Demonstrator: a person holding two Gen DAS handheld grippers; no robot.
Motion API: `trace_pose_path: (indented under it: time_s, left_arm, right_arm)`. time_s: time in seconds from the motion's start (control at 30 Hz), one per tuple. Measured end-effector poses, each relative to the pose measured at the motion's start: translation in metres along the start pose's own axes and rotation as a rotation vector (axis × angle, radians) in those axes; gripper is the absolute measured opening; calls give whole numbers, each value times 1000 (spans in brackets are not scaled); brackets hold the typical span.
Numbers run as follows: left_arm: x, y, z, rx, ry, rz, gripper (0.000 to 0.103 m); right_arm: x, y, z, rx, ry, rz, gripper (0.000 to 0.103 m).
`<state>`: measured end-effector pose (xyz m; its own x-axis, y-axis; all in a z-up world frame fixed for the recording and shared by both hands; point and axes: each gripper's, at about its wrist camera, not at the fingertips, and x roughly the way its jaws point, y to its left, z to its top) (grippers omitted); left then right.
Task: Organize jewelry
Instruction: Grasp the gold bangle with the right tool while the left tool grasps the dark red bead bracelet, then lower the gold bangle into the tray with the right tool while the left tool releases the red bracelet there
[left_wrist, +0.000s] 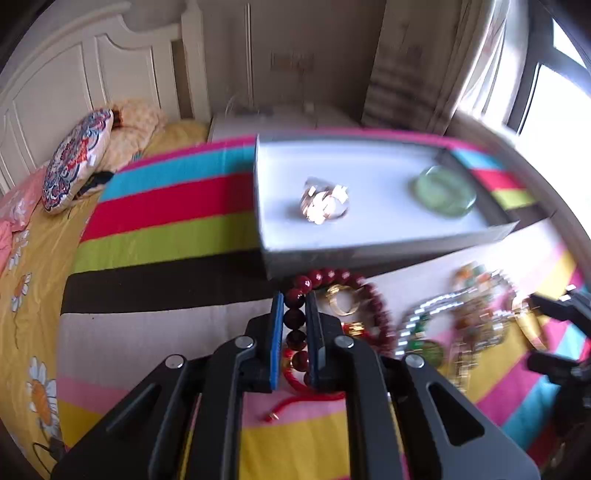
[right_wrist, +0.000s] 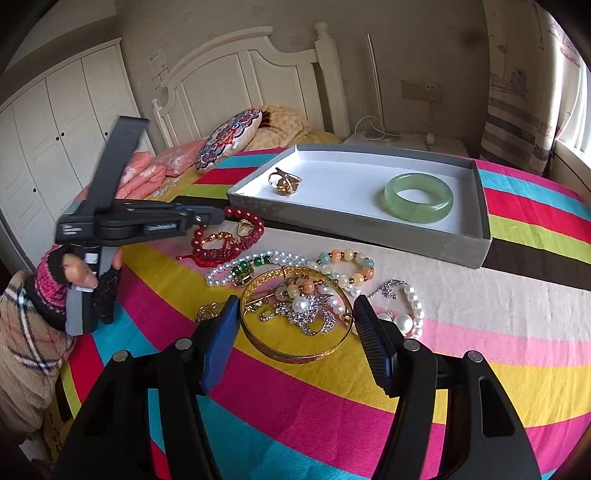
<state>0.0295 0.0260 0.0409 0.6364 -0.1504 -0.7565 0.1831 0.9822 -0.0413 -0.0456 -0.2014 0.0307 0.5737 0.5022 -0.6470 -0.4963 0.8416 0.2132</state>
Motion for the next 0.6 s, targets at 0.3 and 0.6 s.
trace_pose_path:
  time_s: [0.3, 0.6]
  left_arm:
    - [-71, -41, 16, 90, -153, -33, 11]
    - [-78, -69, 46, 160, -174, -32, 11]
  right_arm:
    - [-5, -1, -1, 3, -28, -3, 61]
    - [-5, -5, 9, 8, -26, -15, 61]
